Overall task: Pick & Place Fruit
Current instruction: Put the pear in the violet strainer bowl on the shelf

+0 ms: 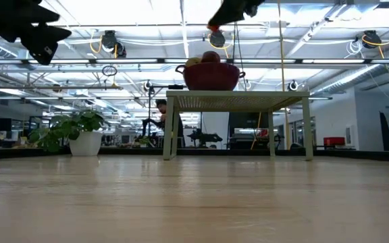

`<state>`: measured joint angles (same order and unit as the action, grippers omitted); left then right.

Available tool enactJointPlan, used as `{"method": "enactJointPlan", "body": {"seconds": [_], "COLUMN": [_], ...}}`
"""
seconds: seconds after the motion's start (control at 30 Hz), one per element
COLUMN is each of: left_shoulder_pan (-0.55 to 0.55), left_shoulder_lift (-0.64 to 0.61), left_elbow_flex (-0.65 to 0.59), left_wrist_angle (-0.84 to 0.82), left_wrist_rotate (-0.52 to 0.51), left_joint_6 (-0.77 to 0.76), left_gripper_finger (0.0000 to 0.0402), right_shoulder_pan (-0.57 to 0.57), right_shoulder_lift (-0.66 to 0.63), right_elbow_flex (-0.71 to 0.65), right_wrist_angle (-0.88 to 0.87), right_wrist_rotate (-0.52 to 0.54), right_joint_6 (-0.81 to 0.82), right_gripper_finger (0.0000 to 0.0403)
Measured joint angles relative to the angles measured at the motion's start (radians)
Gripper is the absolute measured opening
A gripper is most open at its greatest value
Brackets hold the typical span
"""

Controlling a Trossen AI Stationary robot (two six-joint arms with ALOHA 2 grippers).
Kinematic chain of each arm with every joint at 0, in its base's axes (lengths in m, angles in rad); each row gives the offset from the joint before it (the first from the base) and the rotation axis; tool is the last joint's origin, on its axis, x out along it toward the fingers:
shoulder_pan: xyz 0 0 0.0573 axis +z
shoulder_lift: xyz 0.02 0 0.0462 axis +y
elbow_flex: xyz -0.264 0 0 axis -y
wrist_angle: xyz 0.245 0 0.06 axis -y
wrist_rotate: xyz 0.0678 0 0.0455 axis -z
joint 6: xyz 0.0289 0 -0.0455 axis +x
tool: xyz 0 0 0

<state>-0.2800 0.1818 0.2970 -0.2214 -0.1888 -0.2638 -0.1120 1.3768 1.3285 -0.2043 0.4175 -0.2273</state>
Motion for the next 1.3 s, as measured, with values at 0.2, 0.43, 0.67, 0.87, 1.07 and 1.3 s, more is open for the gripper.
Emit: {"method": "enactJointPlan", "body": {"seconds": [0.2,0.43,0.67,0.87,1.07,1.3], "left_shoulder_pan": [0.0,0.0,0.0,0.0,0.0,0.0], "left_shoulder_lift": [0.0,0.0,0.0,0.0,0.0,0.0], "left_elbow_flex": [0.0,0.0,0.0,0.0,0.0,0.0], "left_wrist_angle": [-0.014,-0.015,-0.014,-0.014,-0.014,-0.014], "left_wrist_rotate": [-0.085,-0.102,-0.102,-0.103,-0.103,-0.111], "left_joint_6": [-0.015,-0.033,-0.033,-0.055,-0.064,-0.059], "left_gripper_finger": [0.0161,0.0161,0.0161,0.0161,0.0161,0.0161], "right_shoulder_pan": [-0.151,-0.25,-0.294,-0.294,-0.292,-0.265], "right_shoulder_lift": [-0.009,0.006,0.043,0.063,0.053,0.053], "right_elbow_flex": [0.0,-0.001,-0.001,0.0,0.0,0.0], "right_wrist_angle": [-0.01,-0.004,0.006,-0.055,-0.133,-0.152], "right_wrist_rotate": [-0.131,-0.216,-0.269,-0.291,-0.292,-0.293], "right_joint_6": [-0.006,-0.103,-0.188,-0.194,-0.15,-0.098], "right_gripper_finger": [0.0082,0.0082,0.0082,0.0082,0.0082,0.0082]}}
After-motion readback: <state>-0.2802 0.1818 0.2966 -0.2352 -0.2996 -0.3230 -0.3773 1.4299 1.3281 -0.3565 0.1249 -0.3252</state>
